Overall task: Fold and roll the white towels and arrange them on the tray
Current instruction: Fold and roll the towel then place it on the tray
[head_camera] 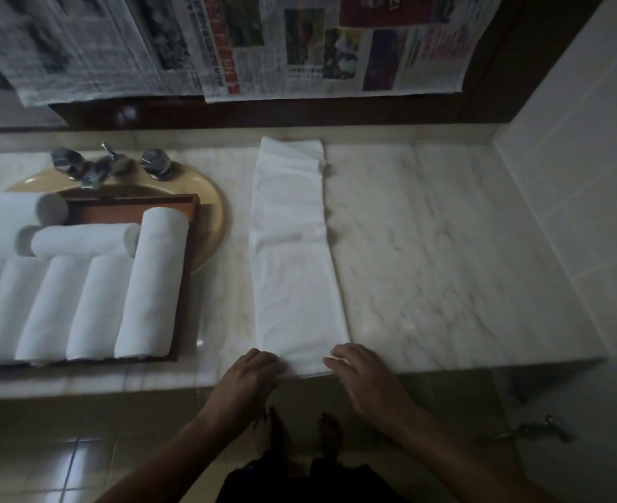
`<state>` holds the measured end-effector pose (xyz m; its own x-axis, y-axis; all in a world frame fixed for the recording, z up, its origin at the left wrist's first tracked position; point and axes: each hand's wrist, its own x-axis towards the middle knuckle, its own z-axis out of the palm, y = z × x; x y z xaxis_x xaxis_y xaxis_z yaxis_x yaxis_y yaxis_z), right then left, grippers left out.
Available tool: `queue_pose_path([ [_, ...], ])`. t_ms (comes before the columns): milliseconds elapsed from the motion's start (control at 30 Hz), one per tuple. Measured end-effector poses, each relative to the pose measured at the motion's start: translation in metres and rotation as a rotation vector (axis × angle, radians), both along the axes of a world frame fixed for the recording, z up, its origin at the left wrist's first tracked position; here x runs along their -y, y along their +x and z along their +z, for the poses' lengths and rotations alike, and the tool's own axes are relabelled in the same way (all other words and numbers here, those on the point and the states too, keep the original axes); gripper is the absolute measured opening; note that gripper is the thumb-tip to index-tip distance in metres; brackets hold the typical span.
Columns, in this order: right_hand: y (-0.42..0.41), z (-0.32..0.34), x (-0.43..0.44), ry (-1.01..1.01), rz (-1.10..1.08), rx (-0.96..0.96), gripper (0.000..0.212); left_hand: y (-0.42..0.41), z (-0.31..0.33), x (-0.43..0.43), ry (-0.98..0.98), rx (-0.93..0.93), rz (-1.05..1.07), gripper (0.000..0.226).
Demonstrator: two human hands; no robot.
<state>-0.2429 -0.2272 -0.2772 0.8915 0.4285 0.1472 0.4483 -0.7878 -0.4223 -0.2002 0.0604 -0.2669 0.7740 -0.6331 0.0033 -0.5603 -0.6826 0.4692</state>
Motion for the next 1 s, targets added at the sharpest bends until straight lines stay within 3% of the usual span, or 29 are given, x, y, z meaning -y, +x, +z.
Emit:
queue_pose_path([
  [233, 0.000, 0.009, 0.005, 0.041, 0.008, -0.043, 0.035, -0.010, 0.017, 0.004, -0.069, 0.047, 0.087, 0.026],
  [333, 0.007, 0.012, 0.009, 0.105, -0.039, -0.121, 0.025, -0.008, 0.026, 0.004, -0.108, -0.097, 0.243, 0.012],
  [467, 0.026, 0.031, 0.012, 0.235, -0.225, -0.309, 0.016, 0.002, 0.040, 0.005, -0.195, -0.355, 0.516, 0.020],
  [667, 0.037, 0.040, 0.011, 0.184, -0.364, -0.486, 0.013, 0.008, 0.045, 0.013, -0.222, -0.436, 0.664, 0.009],
  [867, 0.032, 0.029, -0.002, 0.111, -0.346, -0.310, 0.012, 0.010, 0.038, 0.024, -0.096, -0.315, 0.666, 0.007],
  [1000, 0.027, 0.027, -0.015, 0.057, -0.214, -0.143, 0.019, 0.002, 0.030, 0.028, 0.001, -0.039, 0.329, 0.022],
])
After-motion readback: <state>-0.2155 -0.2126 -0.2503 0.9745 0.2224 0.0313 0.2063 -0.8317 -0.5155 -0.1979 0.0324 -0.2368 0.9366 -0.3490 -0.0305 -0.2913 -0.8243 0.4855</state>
